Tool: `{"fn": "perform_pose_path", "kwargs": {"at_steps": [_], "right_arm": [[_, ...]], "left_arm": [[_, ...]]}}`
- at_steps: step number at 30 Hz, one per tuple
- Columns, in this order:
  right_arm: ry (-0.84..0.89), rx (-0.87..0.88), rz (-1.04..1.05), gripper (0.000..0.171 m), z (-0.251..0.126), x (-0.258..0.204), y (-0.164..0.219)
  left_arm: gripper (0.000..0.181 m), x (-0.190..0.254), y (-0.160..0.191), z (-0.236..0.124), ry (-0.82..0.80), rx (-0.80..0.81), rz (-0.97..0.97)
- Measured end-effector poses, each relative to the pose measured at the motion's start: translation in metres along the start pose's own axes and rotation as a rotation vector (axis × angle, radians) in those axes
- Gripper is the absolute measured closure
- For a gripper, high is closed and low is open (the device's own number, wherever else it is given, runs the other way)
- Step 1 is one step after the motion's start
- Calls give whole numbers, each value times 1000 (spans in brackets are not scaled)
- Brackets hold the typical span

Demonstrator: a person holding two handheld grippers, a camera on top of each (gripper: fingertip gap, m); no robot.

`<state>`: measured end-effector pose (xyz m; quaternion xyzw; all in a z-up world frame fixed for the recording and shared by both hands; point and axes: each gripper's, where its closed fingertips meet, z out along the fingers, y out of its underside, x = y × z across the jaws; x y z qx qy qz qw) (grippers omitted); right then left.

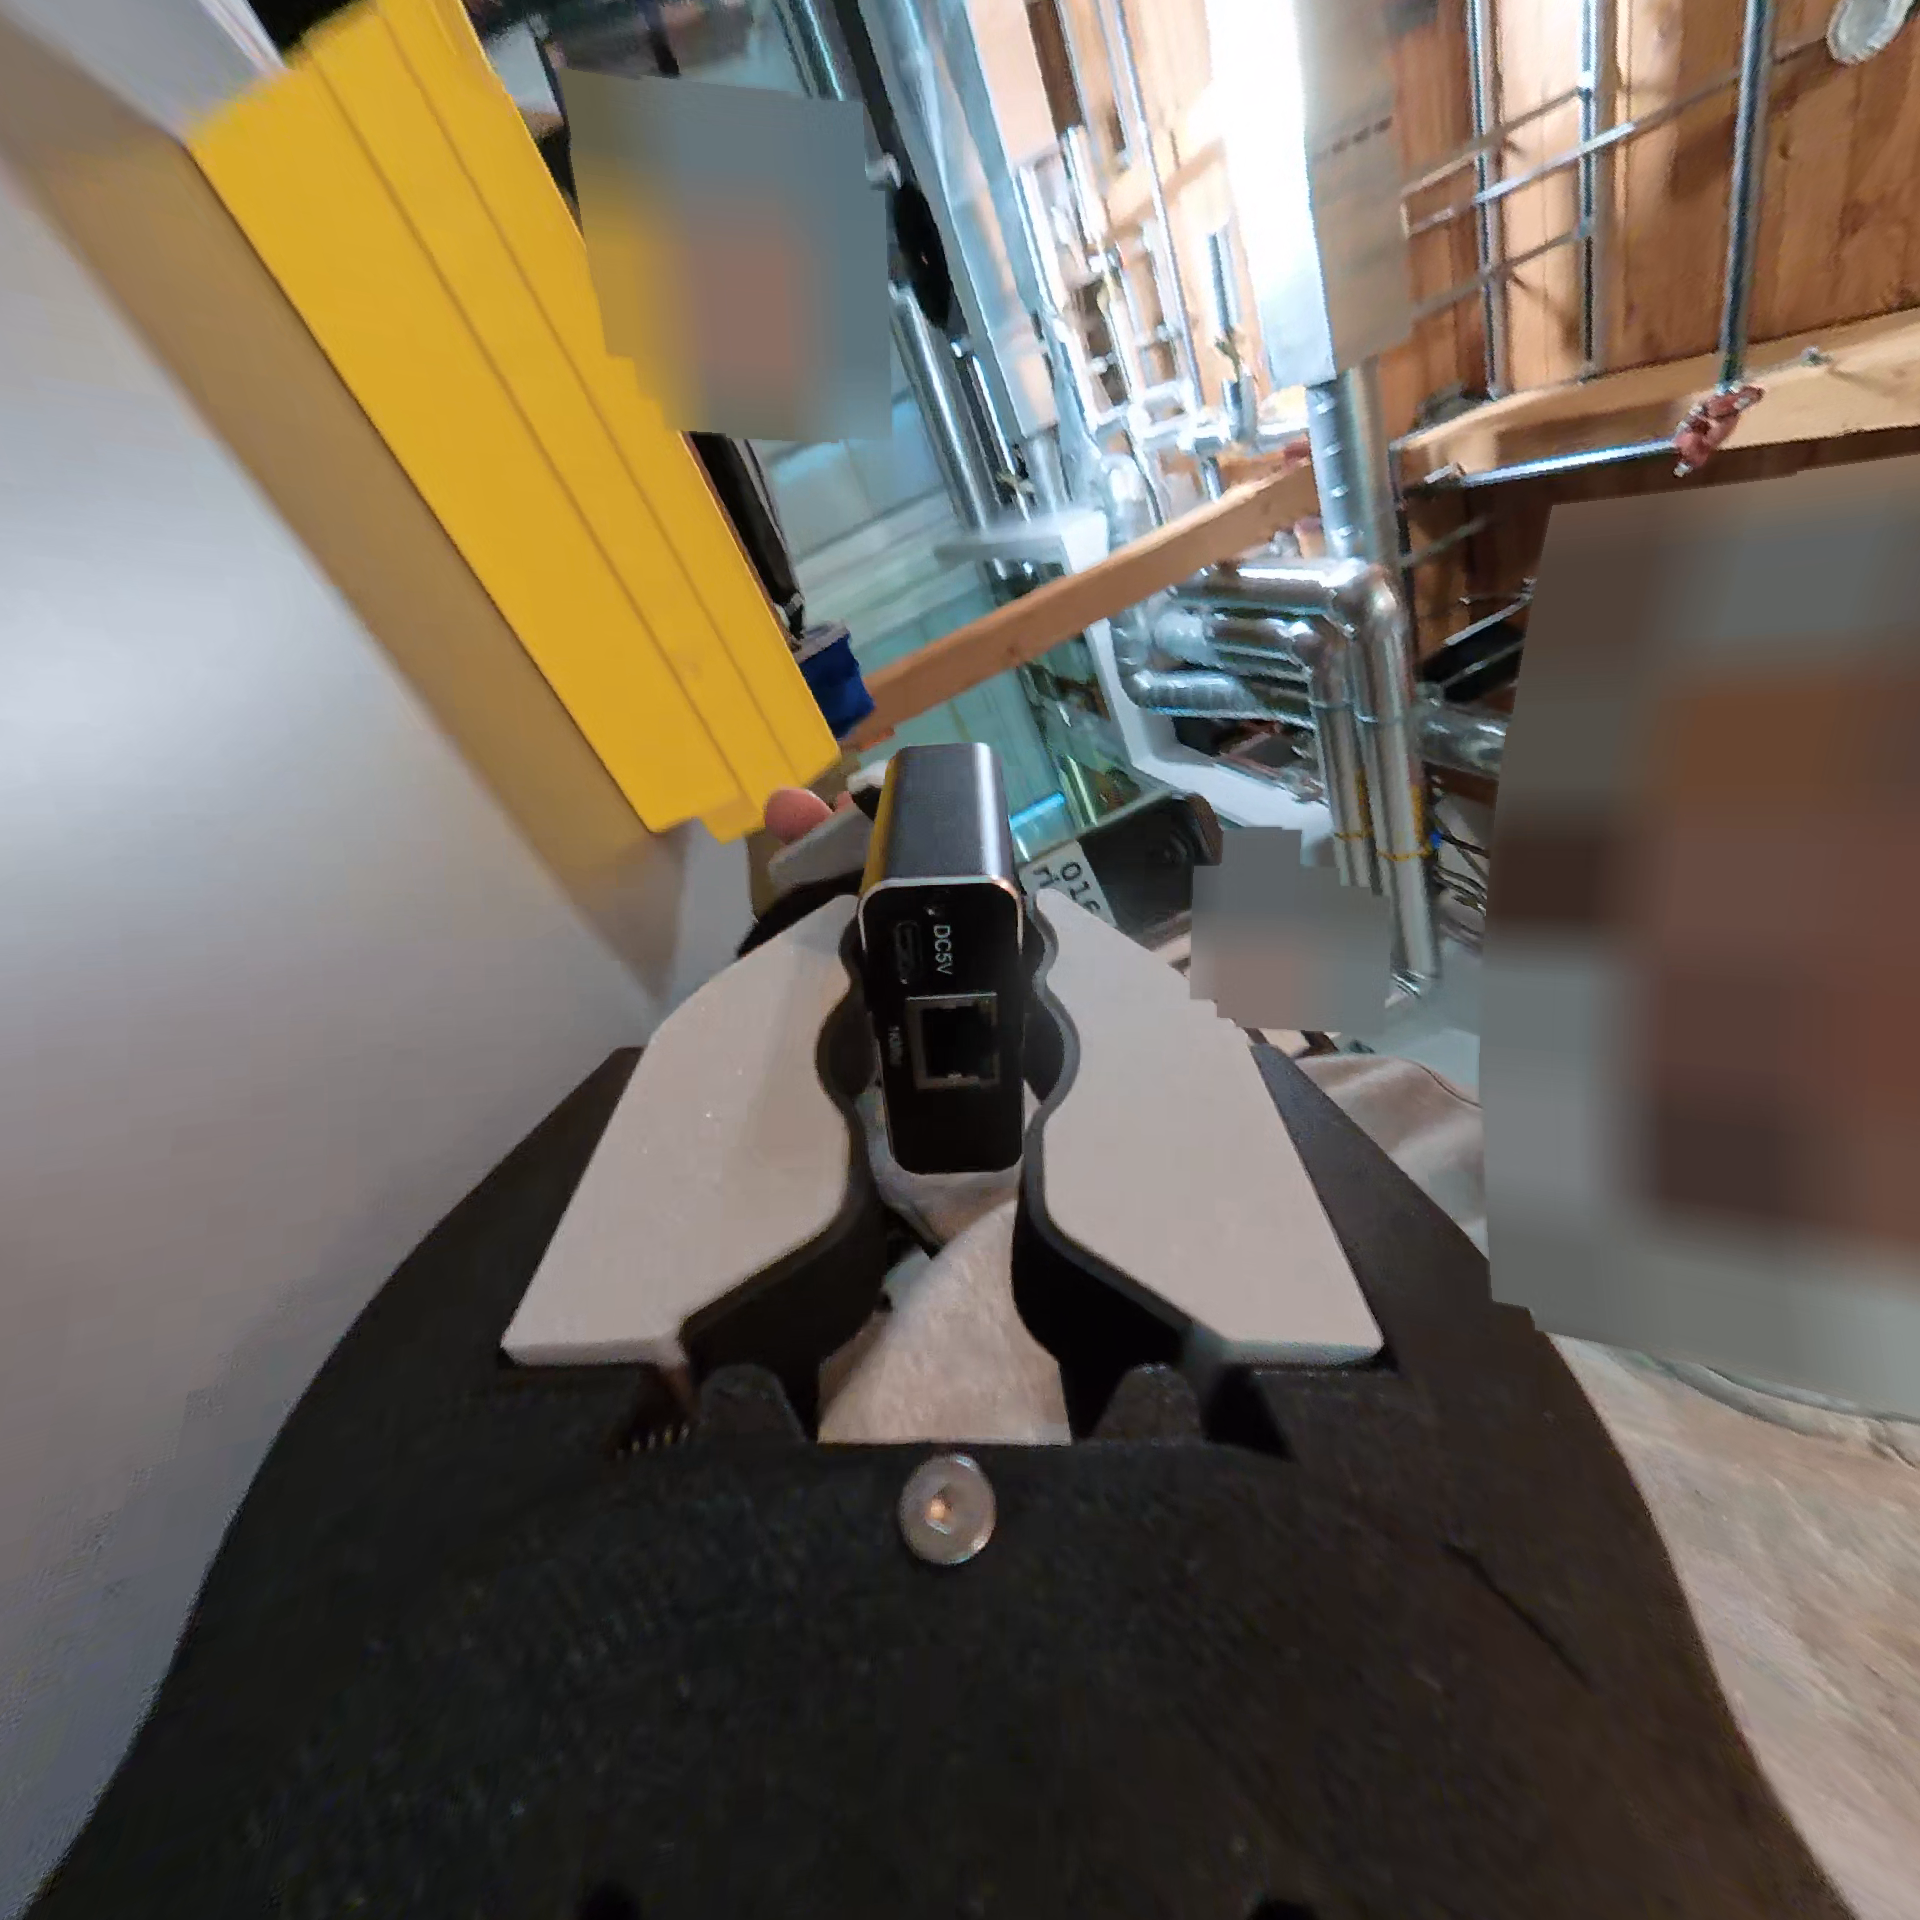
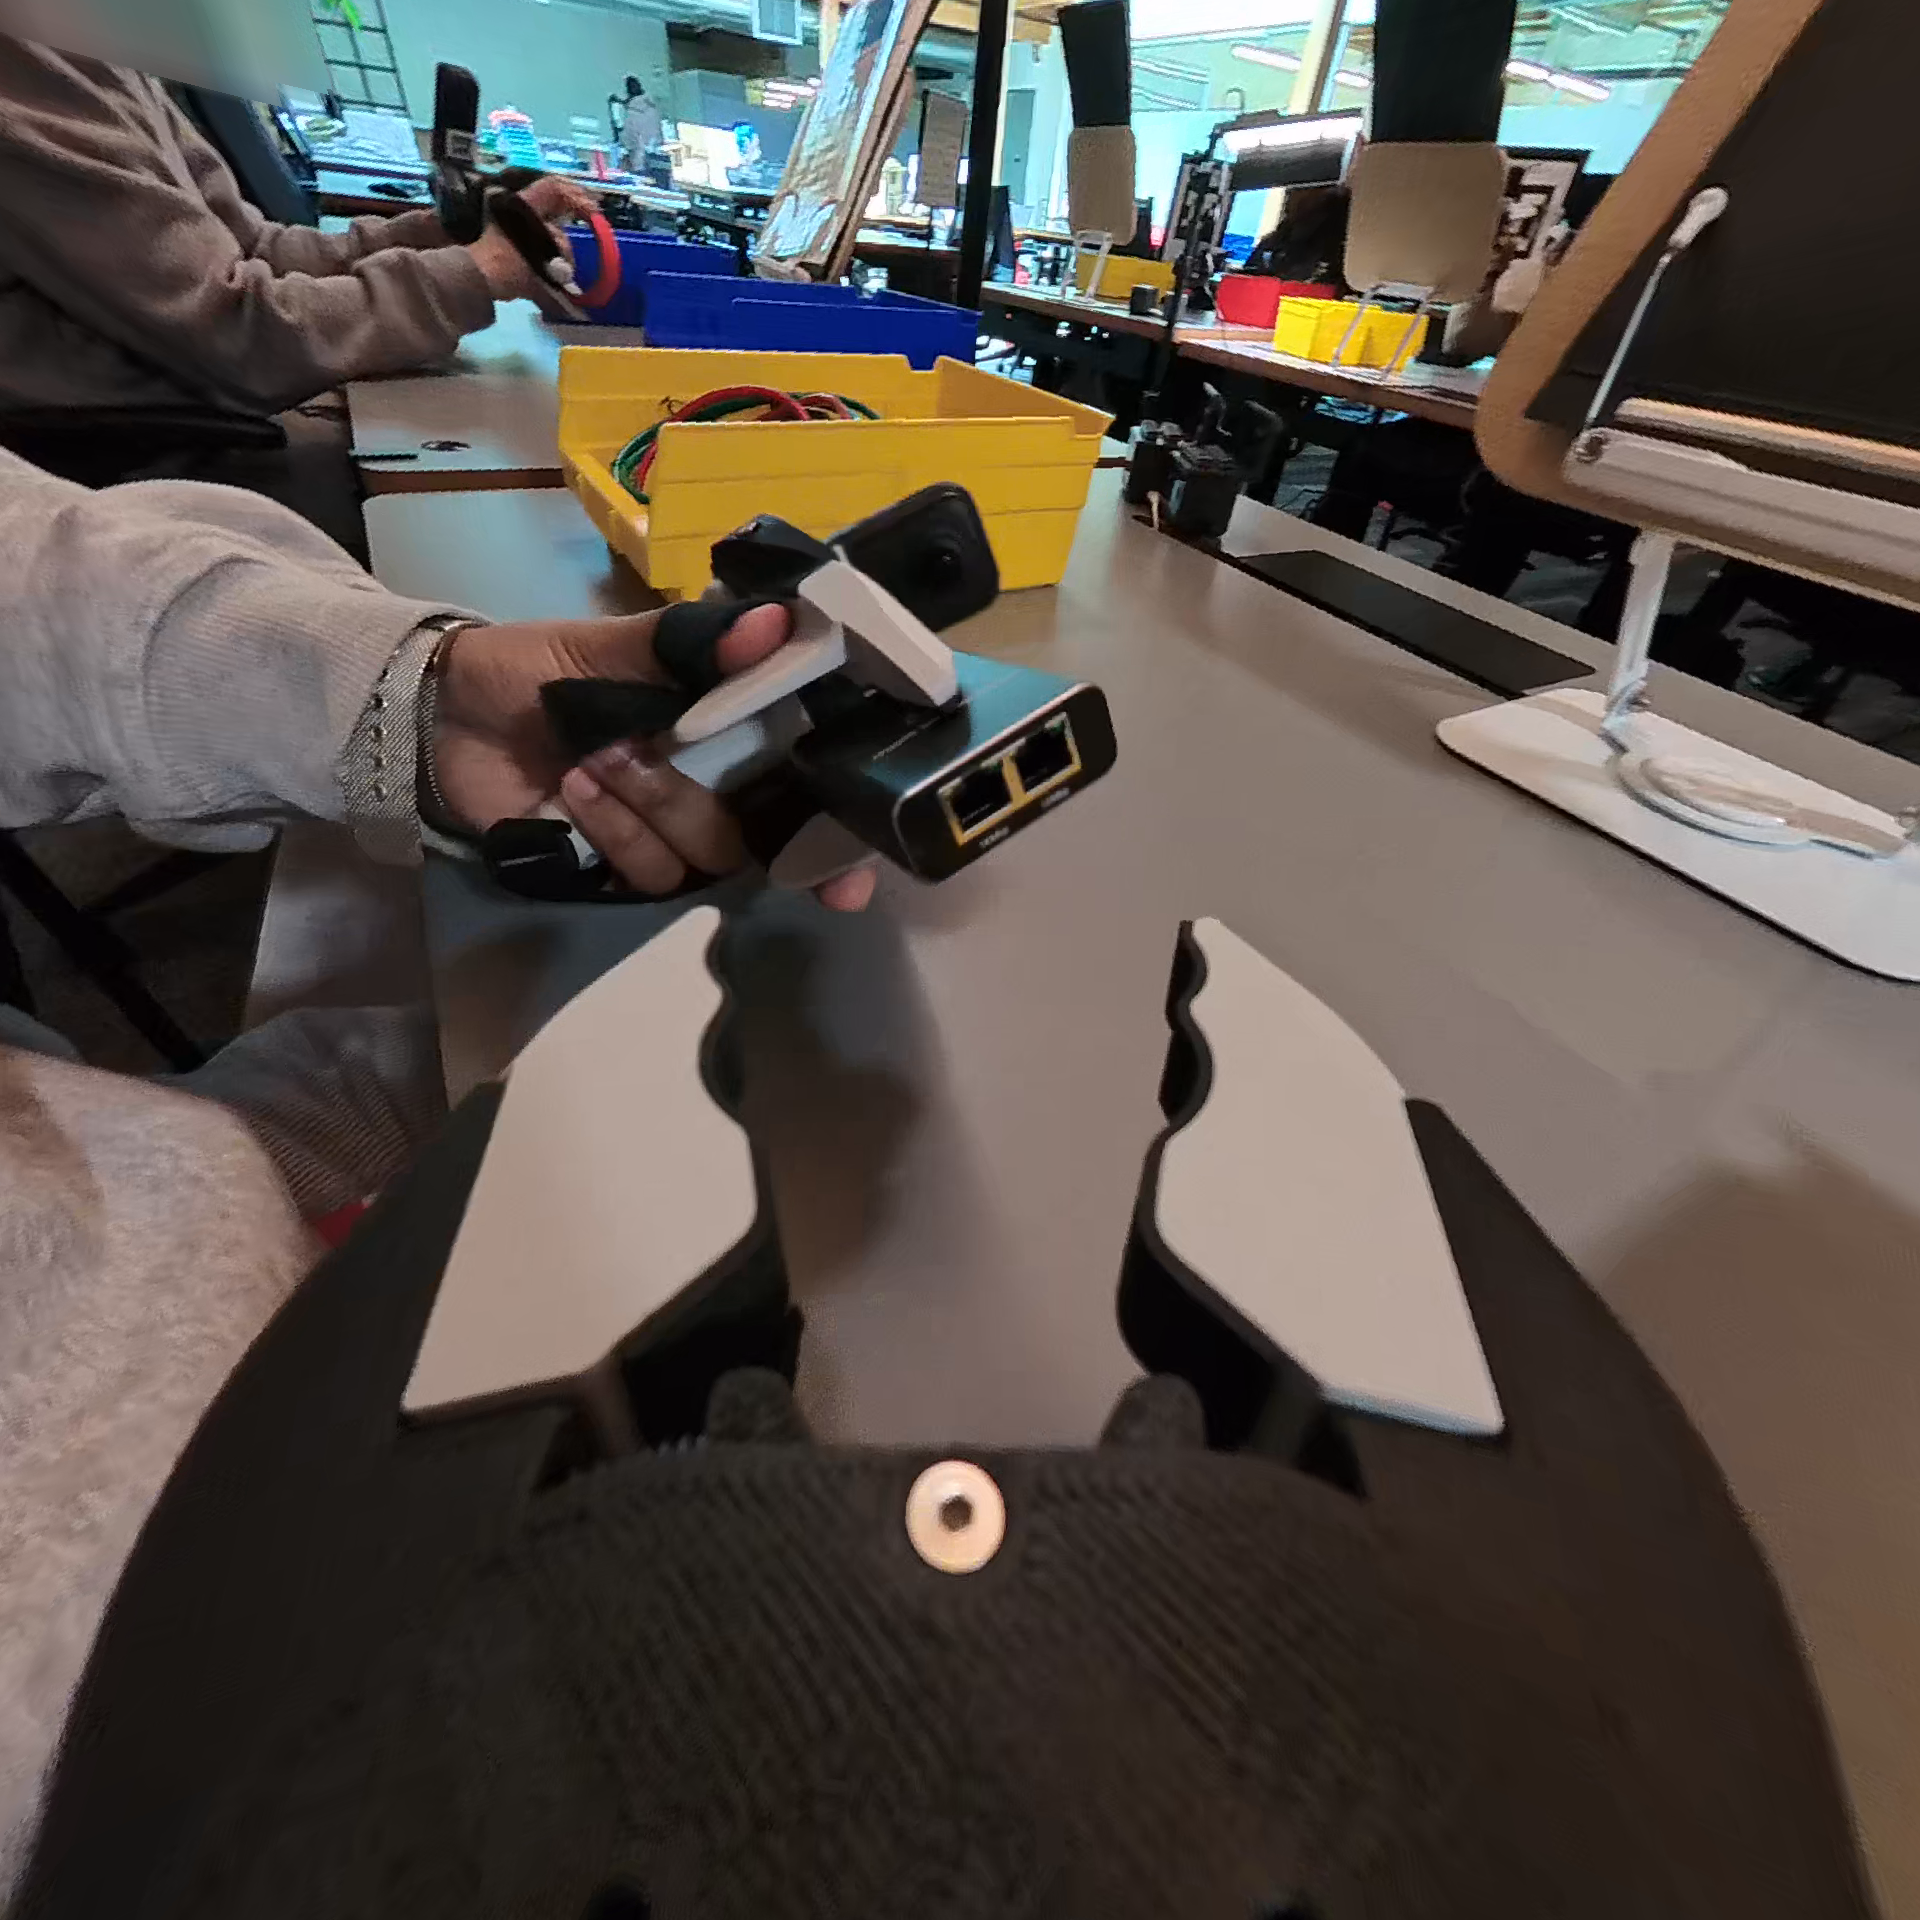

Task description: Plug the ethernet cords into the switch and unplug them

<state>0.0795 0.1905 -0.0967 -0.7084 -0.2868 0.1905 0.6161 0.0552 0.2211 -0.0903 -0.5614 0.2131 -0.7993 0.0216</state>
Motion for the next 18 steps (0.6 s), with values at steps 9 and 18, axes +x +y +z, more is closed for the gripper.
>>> {"fn": "perform_pose_path", "kwargs": {"at_steps": [9,18], "right_arm": [[88,29,40,116,2,20,-8],[-40,244,-94,126,70,0,-139]], "left_arm": [[157,-7,-38,-35,-113,133,131],[157,-13,-59,-57,-174,191,182]]}}
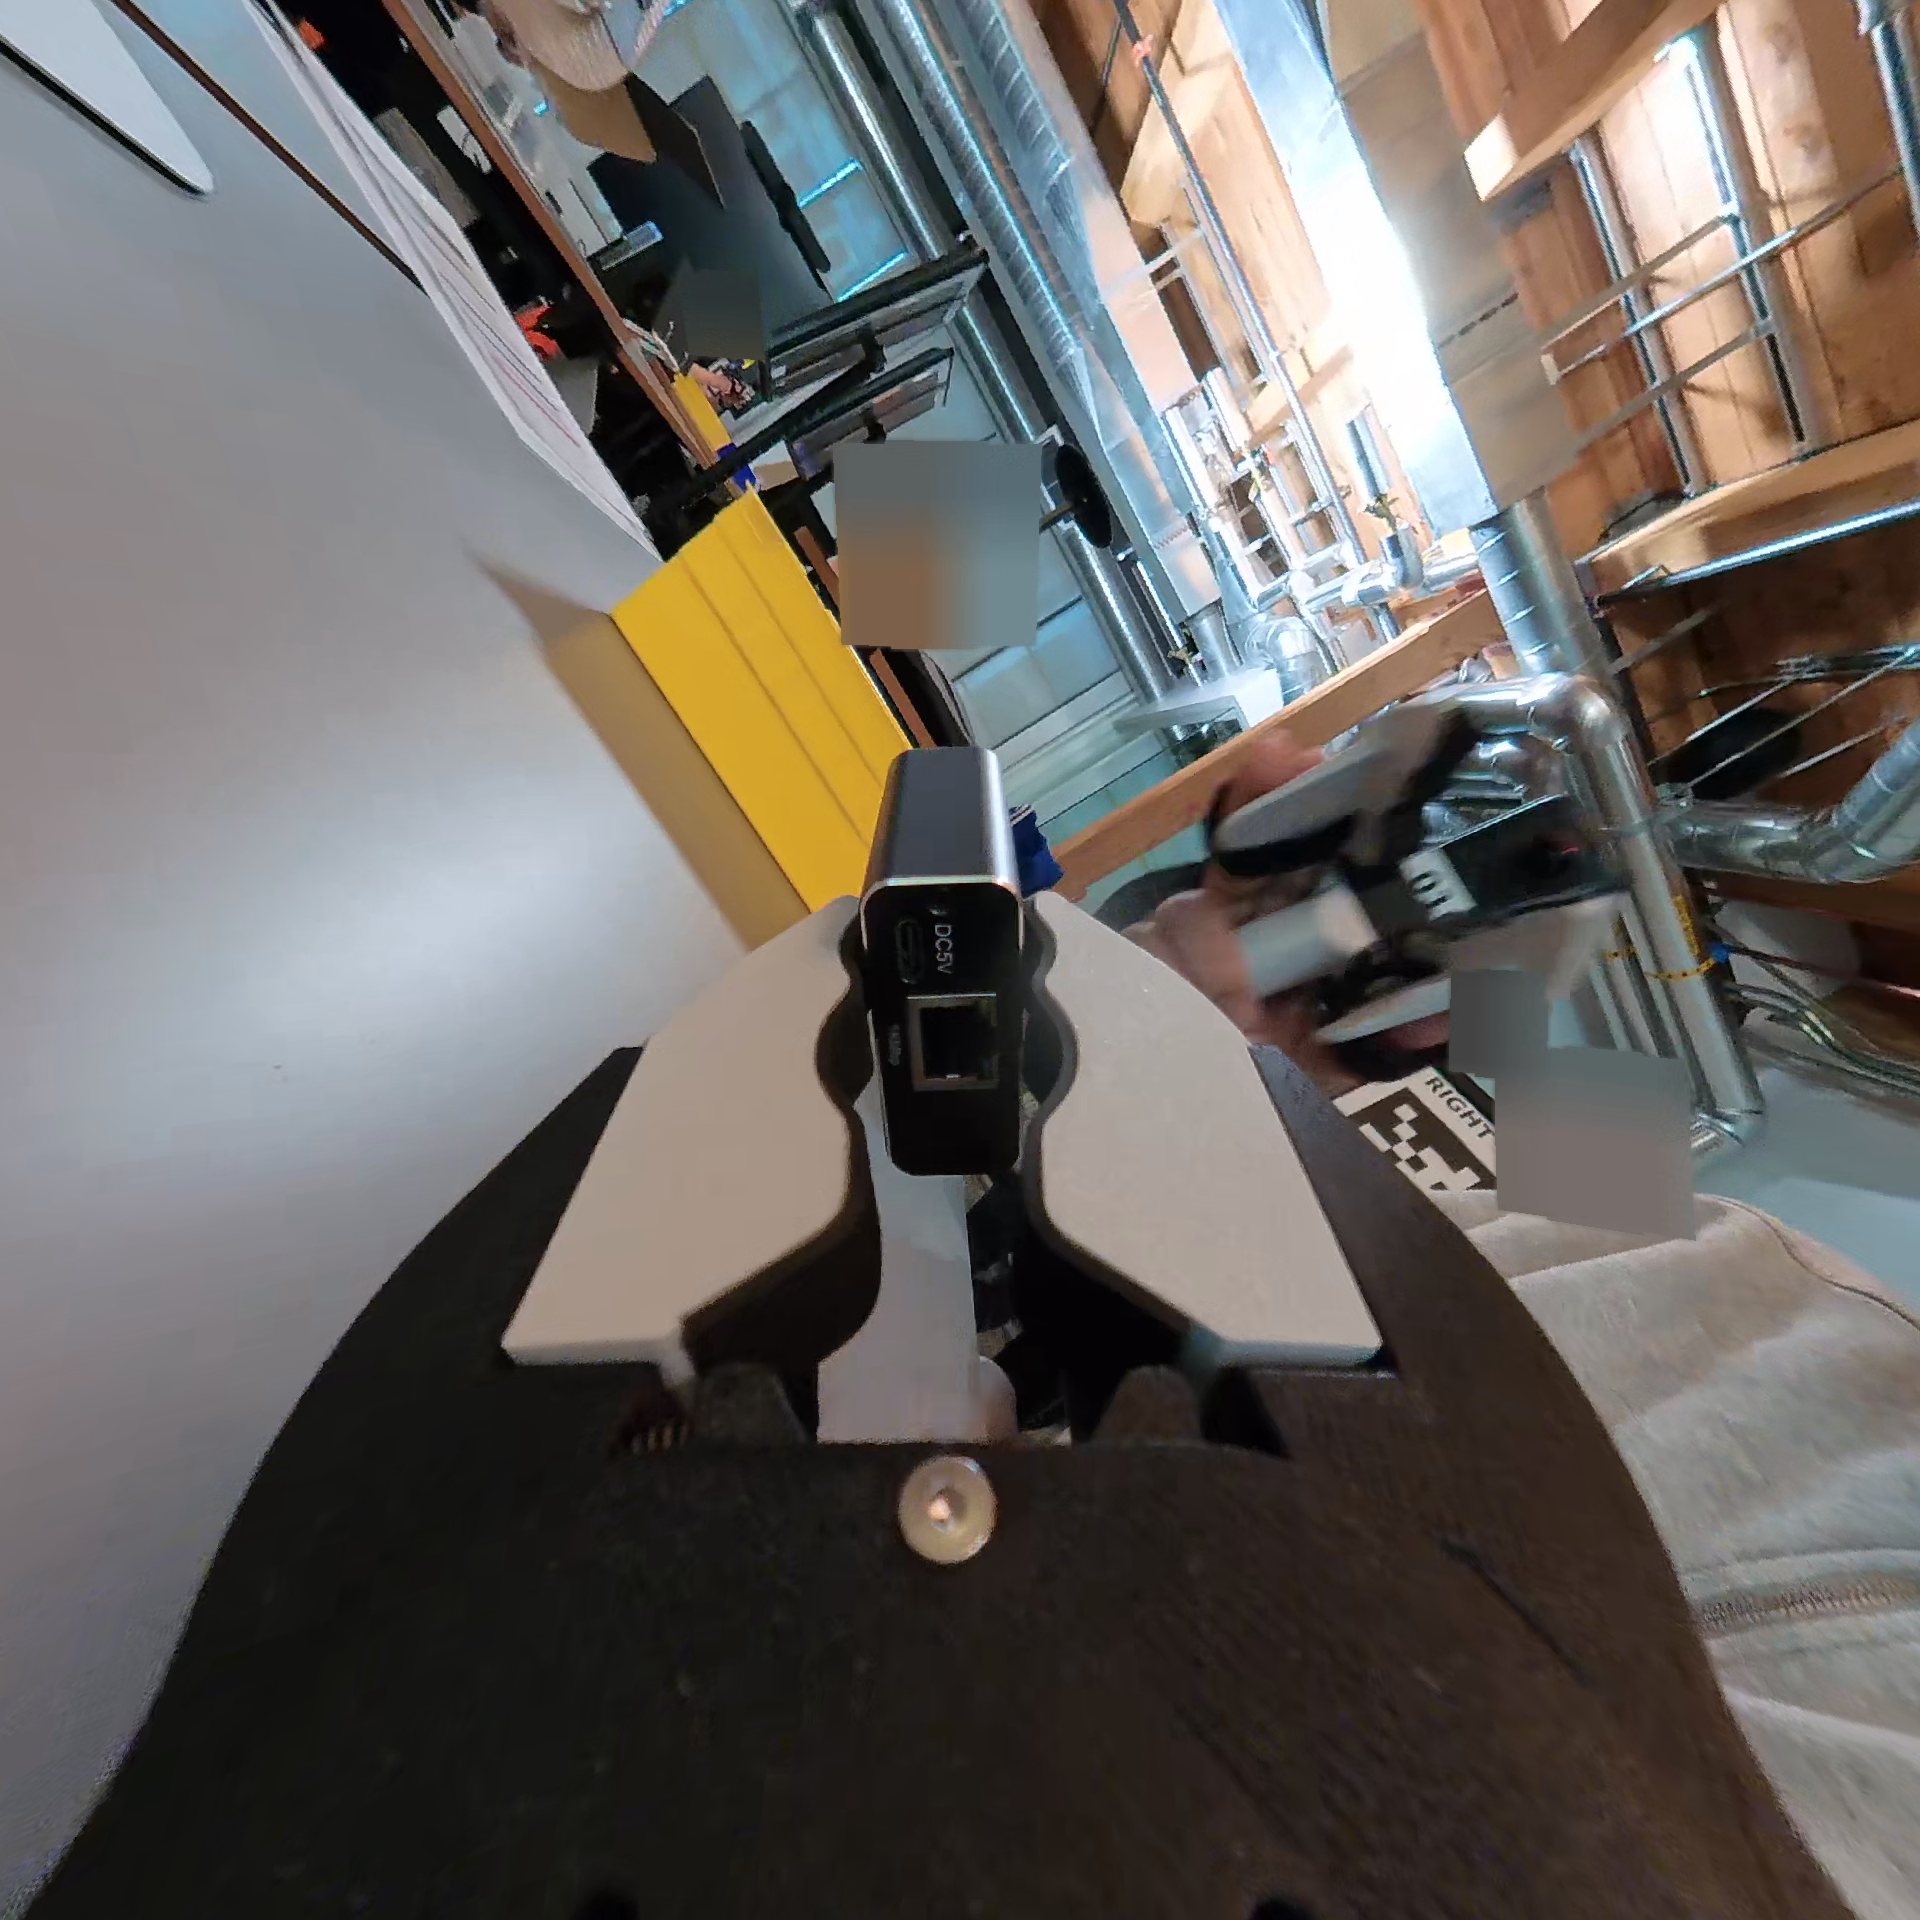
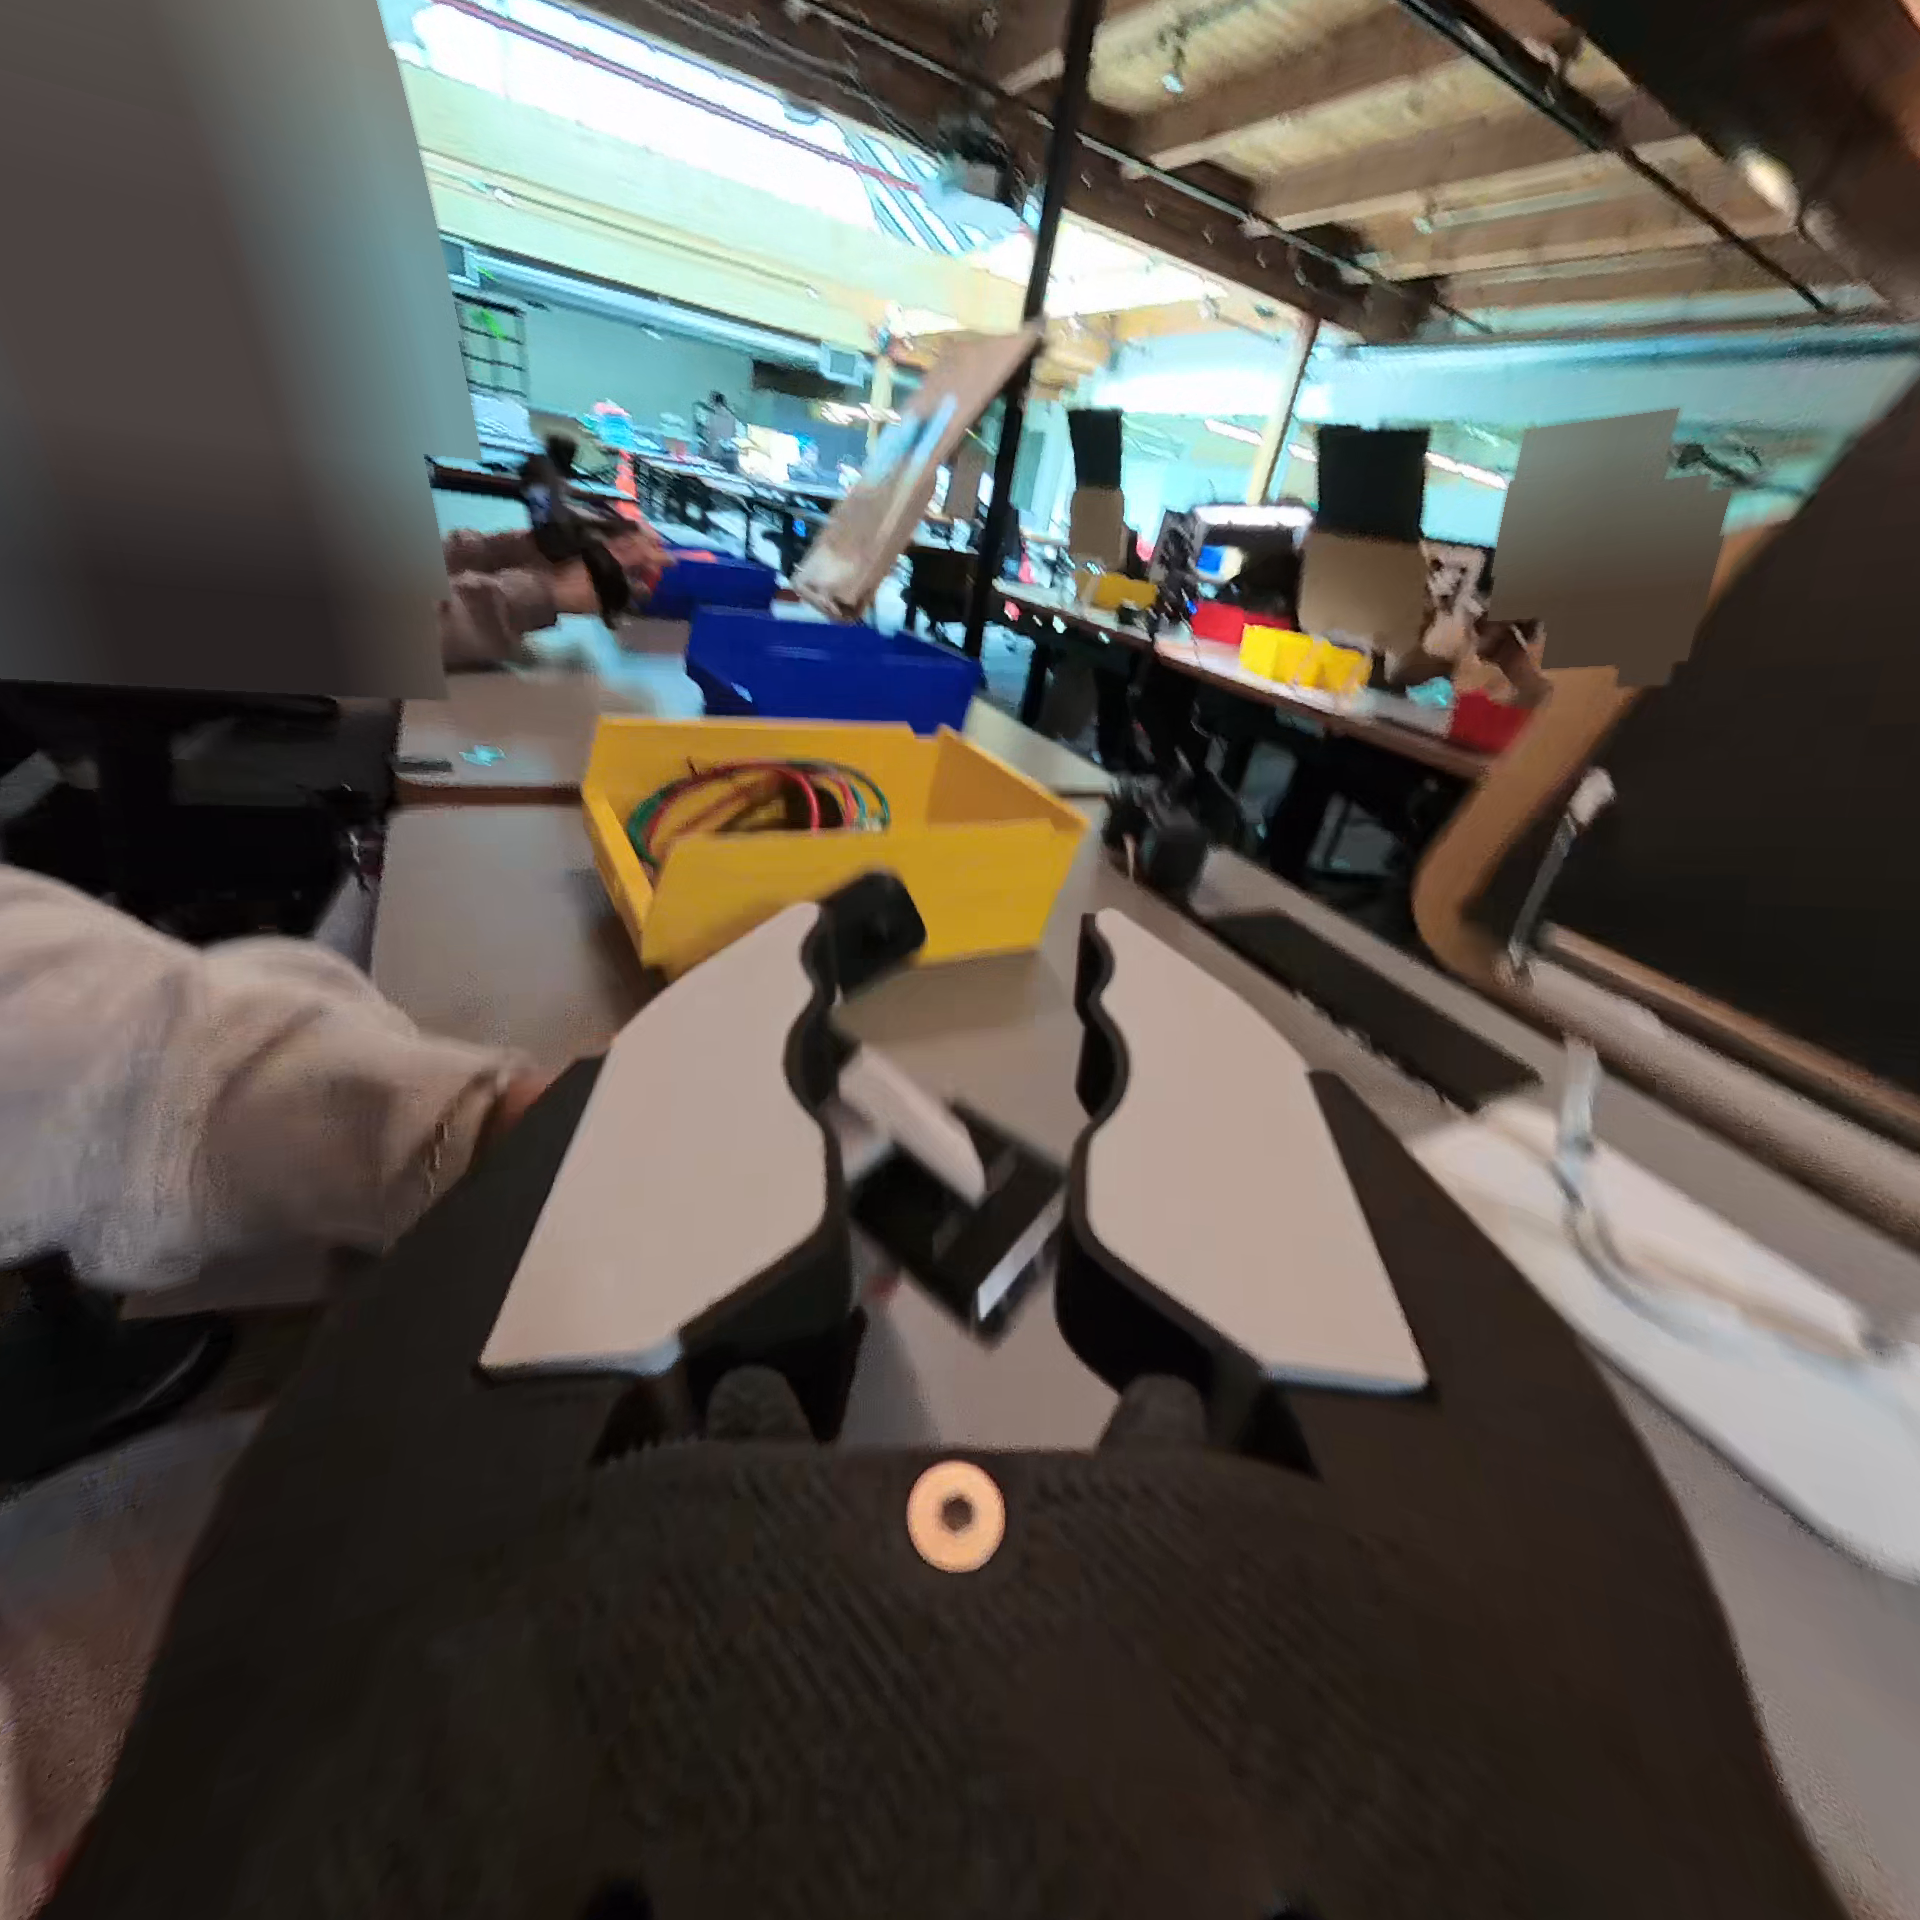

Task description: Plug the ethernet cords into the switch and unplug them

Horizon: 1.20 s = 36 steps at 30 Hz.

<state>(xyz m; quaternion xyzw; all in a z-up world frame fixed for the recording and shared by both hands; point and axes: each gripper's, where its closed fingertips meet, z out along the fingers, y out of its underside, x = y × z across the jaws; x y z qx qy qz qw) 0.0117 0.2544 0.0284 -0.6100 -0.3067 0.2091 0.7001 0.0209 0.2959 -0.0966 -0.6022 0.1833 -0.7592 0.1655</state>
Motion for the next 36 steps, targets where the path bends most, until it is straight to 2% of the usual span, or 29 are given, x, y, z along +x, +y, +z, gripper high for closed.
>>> {"fn": "perform_pose_path", "kwargs": {"at_steps": [3,6,8,13,16,18,21,22,27,30,31,32,36], "right_arm": [[-126,-13,20,126,63,-10,-34],[-247,-181,11,124,134,-22,-31],[-297,-279,-2,142,179,-25,-20],[-397,-529,107,141,280,-31,24],[-437,-672,117,156,325,-36,56],[-427,-790,96,148,347,-36,84],[-474,-1000,178,120,360,-47,124],[-481,-1053,200,117,362,-50,135],[-516,-1214,169,122,363,-58,158],[-532,-1302,46,119,357,-61,166],[-535,-1326,-14,125,355,-60,169],[-538,-1336,-67,138,353,-60,171],[-558,-1297,-66,142,353,-61,162]], "left_arm": [[157,-4,-2,-2,4,5,-12],[157,-9,0,0,-8,-22,-2],[157,-8,2,2,-1,-38,3],[157,-9,7,7,10,-82,0],[157,-9,6,8,26,-80,-30],[157,-9,5,7,35,-74,-42],[157,-9,3,6,48,-63,-61],[157,-9,3,6,52,-60,-70],[157,-9,1,5,68,-48,-113],[157,-8,2,7,76,-48,-132],[157,-8,3,7,78,-53,-134],[157,-8,4,8,77,-58,-132],[157,-7,8,10,67,-83,-105]]}}
